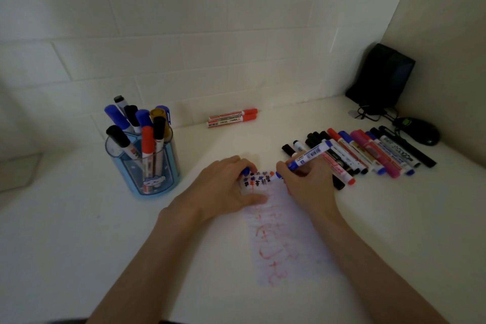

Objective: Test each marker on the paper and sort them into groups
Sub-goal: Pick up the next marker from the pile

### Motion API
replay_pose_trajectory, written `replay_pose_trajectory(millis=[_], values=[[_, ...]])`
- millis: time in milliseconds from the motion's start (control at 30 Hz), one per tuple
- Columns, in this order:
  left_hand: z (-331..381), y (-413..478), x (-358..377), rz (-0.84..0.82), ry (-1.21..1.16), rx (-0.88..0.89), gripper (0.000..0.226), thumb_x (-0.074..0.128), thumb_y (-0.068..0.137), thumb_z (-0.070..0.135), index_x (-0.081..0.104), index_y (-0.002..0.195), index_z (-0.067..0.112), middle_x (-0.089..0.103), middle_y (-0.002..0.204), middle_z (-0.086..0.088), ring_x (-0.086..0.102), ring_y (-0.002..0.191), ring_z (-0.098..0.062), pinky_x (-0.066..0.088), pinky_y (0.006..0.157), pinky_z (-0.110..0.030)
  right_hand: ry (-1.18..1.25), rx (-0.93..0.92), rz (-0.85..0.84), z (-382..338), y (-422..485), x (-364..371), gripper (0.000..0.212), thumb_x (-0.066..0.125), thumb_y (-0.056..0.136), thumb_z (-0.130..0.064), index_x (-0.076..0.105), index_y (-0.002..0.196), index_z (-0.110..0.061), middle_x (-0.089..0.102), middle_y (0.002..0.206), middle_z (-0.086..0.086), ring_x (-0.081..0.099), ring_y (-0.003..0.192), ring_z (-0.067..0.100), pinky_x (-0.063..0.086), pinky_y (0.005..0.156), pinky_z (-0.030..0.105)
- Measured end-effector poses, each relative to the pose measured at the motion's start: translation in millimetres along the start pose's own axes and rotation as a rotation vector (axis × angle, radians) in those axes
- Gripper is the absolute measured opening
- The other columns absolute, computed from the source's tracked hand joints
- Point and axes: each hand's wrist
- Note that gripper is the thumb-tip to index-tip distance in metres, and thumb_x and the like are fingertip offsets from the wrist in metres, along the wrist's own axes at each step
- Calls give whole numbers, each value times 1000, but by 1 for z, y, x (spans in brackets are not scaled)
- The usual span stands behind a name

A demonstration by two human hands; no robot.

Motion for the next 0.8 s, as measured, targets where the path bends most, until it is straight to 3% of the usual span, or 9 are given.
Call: replay_pose_trajectory(millis=[100,233,300,467,600,800], values=[[0,0,1,11,9,6,68,66,76,76,54,128,34,56,113,13,52,104,-9,47,92,-31,-34,-11,1,3,1,2,22,77,89,-23,68,72,-14,67,62,5,56,51,8,47,51,14],[-2,1,1,11,9,2,68,65,74,78,53,127,36,56,113,14,52,104,-8,47,92,-31,-5,-29,14,6,2,0,28,76,89,-21,61,64,-19,61,56,-2,49,48,8,45,50,15],[-2,1,2,10,16,-1,69,64,74,79,53,127,36,57,114,14,52,104,-8,47,92,-31,-24,-37,-20,6,1,0,27,76,88,-21,63,66,-14,58,54,-1,47,49,6,43,50,15],[-3,0,2,-4,13,-4,69,63,74,80,53,127,37,57,114,15,52,104,-7,47,92,-30,32,-34,6,6,2,0,22,76,89,-16,62,71,-14,63,60,2,53,52,3,47,53,10],[-2,1,1,-7,15,-4,69,62,73,81,53,126,38,56,113,16,52,103,-7,47,90,-29,13,-38,-53,6,2,1,27,76,90,-18,61,67,-20,59,52,-14,50,47,0,44,51,11],[-2,0,2,-14,15,-9,69,63,73,81,52,127,39,55,113,17,51,104,-7,46,90,-27,44,10,-41,5,2,-1,25,75,91,-21,60,70,-19,60,57,-2,54,54,7,49,57,23]])
Point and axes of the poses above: each hand's wrist, its own y-axis towards the middle knuckle, its own x-axis out of the palm, z = x × y
